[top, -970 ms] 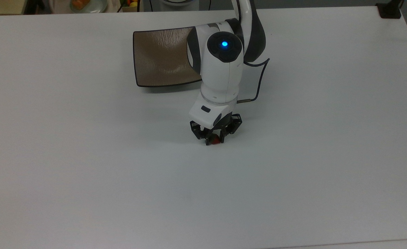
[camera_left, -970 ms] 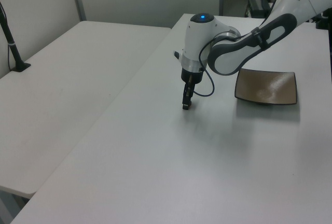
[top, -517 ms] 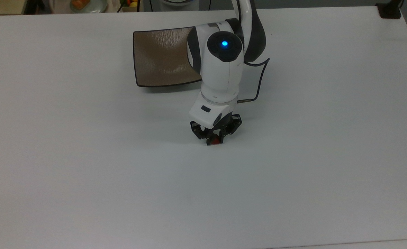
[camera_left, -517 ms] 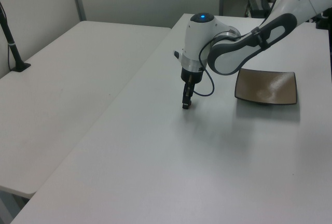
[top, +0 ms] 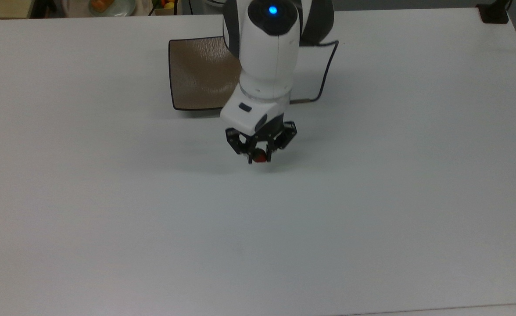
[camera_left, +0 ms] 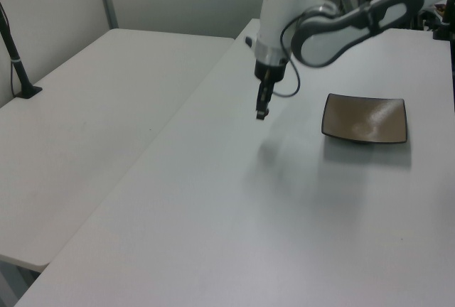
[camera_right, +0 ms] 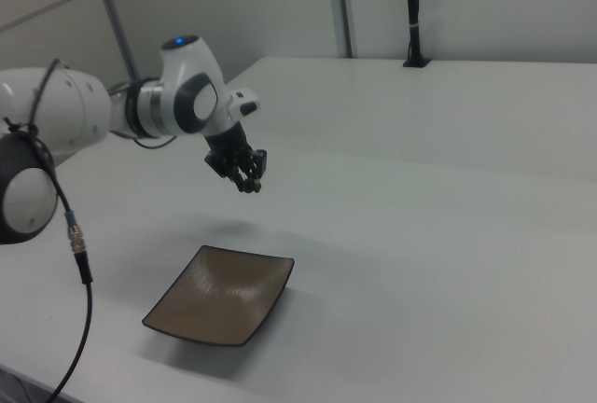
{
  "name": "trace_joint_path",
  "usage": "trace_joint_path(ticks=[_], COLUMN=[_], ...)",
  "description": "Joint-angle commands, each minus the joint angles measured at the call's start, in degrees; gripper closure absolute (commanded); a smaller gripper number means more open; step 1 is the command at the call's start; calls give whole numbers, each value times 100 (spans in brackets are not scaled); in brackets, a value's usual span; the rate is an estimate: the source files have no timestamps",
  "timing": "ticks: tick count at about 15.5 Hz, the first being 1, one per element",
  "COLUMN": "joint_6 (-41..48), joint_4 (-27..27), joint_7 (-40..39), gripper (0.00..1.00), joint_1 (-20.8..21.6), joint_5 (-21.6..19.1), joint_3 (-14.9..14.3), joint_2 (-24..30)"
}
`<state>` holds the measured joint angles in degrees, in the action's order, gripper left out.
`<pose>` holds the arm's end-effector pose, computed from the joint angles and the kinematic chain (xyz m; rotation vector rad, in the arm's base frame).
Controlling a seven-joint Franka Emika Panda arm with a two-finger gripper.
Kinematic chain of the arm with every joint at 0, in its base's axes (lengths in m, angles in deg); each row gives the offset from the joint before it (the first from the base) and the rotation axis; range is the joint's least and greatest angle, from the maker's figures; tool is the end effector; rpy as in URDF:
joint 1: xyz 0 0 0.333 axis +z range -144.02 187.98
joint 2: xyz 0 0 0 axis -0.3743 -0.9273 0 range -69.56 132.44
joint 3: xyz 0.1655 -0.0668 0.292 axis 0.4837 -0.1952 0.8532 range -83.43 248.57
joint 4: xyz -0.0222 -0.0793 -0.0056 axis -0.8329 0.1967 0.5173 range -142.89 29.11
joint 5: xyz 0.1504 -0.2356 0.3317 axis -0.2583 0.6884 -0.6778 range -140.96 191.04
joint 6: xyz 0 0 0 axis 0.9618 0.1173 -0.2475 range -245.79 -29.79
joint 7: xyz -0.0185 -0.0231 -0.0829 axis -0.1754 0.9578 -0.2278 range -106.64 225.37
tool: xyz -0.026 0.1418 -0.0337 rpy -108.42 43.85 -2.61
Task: Strawberries on a ceramic plate
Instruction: 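Lift the strawberry and carry it toward the ceramic plate, then lower the strawberry into the plate and open the gripper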
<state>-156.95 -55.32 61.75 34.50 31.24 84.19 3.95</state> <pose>0.7425 0.1768 0.3568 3.0489 0.3939 0.2907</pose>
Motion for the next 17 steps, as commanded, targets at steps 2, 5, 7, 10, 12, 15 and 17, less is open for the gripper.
trace_joint_path(ticks=[2, 5, 7, 10, 12, 15, 17], joint_6=[1380, 2321, 3075, 3781, 3800, 3757, 3599], joint_4=[-376, -385, -393, -708, -1034, -1386, -1640], joint_7=[-588, -1124, -1660, -2074, -2093, -2093, -2093], gripper=[82, 82, 82, 82, 82, 82, 82], joint_1=[-180, -268, -321, -426, -444, -435, -435], joint_5=[-128, -224, -233, -225, -216, -216, -216], joint_3=[31, 31, 31, 23, 31, 31, 31], joint_2=[937, 1192, 1377, 1649, 1773, 1800, 1791])
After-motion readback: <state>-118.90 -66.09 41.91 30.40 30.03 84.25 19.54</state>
